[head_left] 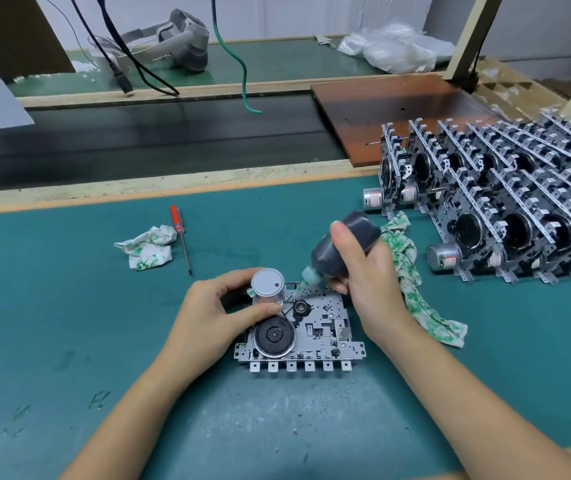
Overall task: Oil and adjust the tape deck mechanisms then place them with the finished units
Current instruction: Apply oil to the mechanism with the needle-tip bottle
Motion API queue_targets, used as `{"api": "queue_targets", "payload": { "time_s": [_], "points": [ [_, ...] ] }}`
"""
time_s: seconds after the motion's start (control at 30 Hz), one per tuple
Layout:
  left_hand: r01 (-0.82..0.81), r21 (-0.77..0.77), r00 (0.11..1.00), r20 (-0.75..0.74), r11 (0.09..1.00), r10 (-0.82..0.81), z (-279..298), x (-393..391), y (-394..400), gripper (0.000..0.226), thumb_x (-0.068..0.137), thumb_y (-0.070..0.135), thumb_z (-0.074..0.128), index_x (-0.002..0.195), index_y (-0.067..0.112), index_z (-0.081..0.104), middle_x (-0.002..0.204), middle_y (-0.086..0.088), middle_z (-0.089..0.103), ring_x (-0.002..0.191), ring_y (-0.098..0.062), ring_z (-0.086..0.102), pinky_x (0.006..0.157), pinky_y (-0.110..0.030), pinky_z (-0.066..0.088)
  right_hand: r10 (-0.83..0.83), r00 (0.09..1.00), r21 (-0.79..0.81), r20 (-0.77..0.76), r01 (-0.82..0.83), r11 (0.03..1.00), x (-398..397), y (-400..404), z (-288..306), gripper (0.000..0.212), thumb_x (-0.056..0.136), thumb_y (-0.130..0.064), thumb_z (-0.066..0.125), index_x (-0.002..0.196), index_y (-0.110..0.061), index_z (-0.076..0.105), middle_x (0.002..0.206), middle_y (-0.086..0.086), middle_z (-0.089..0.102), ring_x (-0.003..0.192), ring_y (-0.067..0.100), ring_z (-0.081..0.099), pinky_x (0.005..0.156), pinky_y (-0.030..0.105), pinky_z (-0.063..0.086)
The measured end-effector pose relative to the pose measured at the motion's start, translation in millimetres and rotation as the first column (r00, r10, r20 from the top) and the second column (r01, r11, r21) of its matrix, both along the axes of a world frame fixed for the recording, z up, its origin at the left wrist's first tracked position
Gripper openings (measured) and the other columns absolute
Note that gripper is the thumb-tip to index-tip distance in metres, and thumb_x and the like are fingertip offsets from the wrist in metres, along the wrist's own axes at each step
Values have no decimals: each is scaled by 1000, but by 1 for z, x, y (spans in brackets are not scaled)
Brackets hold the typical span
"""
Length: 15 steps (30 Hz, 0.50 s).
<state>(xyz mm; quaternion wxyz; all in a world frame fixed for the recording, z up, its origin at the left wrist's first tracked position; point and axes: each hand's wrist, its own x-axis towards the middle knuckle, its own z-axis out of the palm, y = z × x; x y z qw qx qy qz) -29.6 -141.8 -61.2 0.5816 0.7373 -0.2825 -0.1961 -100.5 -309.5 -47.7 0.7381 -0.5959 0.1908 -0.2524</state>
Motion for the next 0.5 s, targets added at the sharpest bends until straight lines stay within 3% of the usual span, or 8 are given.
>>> {"api": "queue_targets", "payload": {
  "time_s": [0.5],
  "points": [
    [-8,5,1000,16,1000,8,1,-1,1,34,59,32,76,92,37,69,96,20,72,94,3,66,84,-10,47,27,1000,-93,10,-26,995,0,1,-3,20,87,-26,59,75,-16,47,51,-18,50,48,-3,49,43,9,37]
  ]
}}
